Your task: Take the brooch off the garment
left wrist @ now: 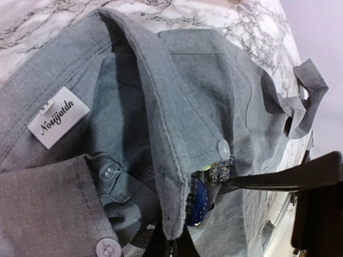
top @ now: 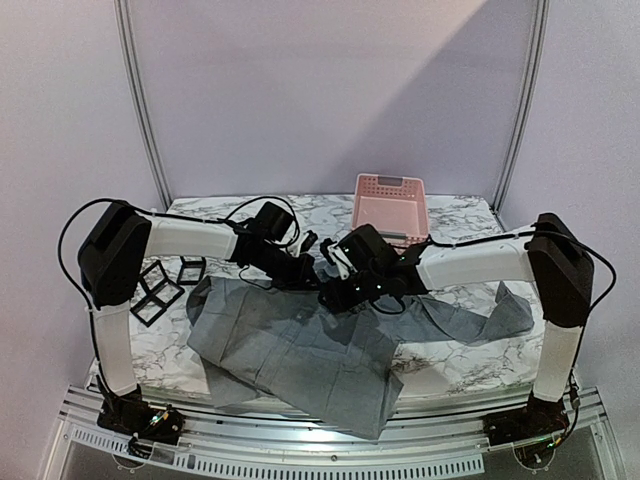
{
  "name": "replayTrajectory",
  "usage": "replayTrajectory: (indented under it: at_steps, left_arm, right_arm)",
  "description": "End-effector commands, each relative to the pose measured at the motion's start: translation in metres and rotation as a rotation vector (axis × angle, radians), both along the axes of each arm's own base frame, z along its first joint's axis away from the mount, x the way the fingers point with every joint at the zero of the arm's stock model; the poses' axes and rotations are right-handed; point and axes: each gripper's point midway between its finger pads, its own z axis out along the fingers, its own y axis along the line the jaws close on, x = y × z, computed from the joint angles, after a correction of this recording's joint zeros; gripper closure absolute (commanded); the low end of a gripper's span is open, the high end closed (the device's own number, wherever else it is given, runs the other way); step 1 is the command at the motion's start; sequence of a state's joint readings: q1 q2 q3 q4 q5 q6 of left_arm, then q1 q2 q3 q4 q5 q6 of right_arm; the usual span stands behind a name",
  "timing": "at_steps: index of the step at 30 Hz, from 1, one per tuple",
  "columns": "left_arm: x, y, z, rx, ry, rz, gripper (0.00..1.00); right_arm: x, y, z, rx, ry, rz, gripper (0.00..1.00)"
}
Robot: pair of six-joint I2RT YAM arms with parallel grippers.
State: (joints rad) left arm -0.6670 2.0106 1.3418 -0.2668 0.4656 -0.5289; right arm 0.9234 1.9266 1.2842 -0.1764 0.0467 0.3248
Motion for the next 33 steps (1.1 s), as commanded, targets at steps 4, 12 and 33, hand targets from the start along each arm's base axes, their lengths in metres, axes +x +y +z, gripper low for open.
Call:
replayTrajectory:
  at_steps: [4, 12, 33]
  left_arm:
    - [-0.001, 0.003, 0.001, -0.010, 0.011, 0.003, 1.00]
    - [-0.001, 0.004, 0.002, -0.012, 0.013, 0.006, 1.00]
    - [-0.001, 0.003, 0.004, -0.019, 0.013, 0.003, 1.00]
  right_arm:
    - [0.000, 0.001, -0.029, -0.150, -0.010, 0.007, 0.37]
    - [0.002, 0.002, -0.044, -0.211, -0.004, 0.016, 0.40]
    - [0.008, 0.002, -0.047, -0.380, -0.123, -0.021, 0.79]
